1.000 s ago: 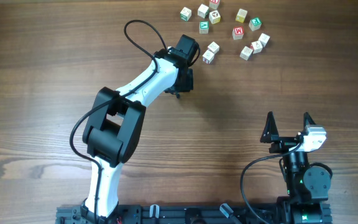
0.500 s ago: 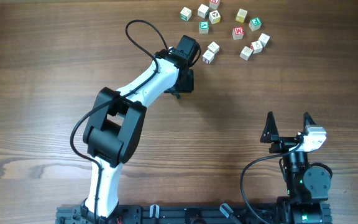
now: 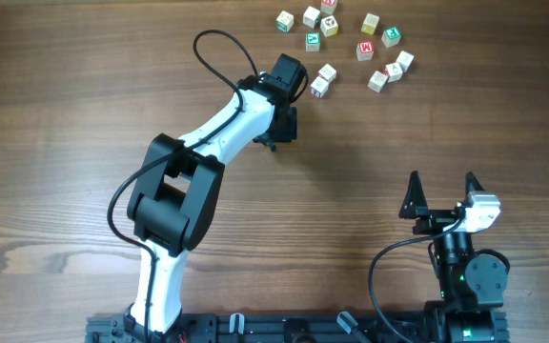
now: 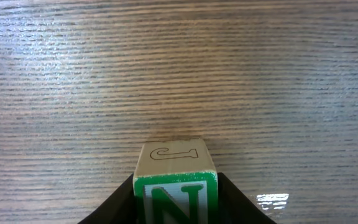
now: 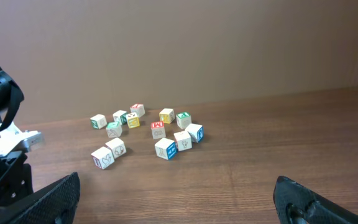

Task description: Form a circle

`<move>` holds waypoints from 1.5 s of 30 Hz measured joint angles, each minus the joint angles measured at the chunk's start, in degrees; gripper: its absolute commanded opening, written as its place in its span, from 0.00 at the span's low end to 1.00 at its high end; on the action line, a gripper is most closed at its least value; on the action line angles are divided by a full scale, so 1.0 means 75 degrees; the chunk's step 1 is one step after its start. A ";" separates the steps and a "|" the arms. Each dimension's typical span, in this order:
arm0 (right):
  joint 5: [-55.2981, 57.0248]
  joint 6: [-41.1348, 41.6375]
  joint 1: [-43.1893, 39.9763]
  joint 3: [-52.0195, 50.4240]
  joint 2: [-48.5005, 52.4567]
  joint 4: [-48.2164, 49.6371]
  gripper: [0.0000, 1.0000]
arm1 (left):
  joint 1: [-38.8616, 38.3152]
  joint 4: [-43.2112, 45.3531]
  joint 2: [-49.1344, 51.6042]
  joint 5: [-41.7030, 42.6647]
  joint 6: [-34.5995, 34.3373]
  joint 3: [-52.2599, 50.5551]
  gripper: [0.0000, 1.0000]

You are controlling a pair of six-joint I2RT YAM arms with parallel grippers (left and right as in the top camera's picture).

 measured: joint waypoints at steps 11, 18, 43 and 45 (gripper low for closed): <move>0.0000 0.0003 0.0000 0.0000 0.0000 0.0000 1.00 | 0.0000 -0.0201 0.0003 0.0000 0.0050 -0.0003 0.43; 0.0000 0.0000 0.0000 0.0000 0.0000 0.0000 1.00 | 0.0000 -0.0181 0.0003 0.0000 0.0082 0.0000 0.53; 0.0000 0.0000 0.0000 0.0000 0.0000 0.0000 1.00 | 0.0589 -0.4109 -0.3512 -0.1402 0.0472 0.1239 1.00; 0.0000 0.0000 0.0000 0.0000 0.0000 -0.0003 1.00 | 0.1119 -0.4771 -0.3698 -0.1486 0.0385 0.1239 1.00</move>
